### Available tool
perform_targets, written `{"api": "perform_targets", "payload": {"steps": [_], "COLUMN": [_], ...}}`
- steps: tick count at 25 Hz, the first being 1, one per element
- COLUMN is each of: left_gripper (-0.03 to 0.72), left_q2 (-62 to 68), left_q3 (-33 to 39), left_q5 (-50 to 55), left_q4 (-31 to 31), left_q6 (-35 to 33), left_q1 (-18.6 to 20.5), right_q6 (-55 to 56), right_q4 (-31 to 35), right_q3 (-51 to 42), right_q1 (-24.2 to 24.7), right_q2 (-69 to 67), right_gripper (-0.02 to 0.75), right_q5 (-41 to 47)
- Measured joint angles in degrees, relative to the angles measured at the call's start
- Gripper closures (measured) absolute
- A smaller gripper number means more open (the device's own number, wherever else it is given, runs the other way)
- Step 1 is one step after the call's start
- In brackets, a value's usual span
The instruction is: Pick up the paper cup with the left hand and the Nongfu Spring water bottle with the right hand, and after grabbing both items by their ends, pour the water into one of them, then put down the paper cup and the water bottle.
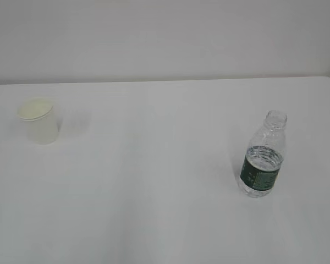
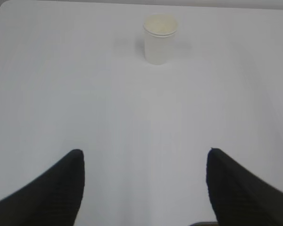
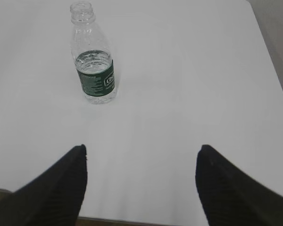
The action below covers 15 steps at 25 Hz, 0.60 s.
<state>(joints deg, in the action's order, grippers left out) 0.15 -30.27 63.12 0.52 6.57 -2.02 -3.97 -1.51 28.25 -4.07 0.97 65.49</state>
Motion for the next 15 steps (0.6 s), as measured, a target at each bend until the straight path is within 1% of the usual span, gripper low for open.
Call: {"api": "perform_targets", "payload": {"steps": [10,15], "left_gripper": [0.114,0.115], "left_q2": [0.0,0.0], "left_q3": [0.0,-0.4], "left_q5": [0.0,-0.5], "left_q4": [0.0,0.0], "left_q6": [0.0,0.0], "left_q1": [0.0,0.0], "right_q6": [0.0,0.0], "right_q4": [1.0,1.5], "right_q3": [0.2,2.4], "right_q1": [0.0,0.0], "right_q2": [0.0,0.0], "right_gripper": [0.203,0.203], "right_q5": [0.0,-0.8]}}
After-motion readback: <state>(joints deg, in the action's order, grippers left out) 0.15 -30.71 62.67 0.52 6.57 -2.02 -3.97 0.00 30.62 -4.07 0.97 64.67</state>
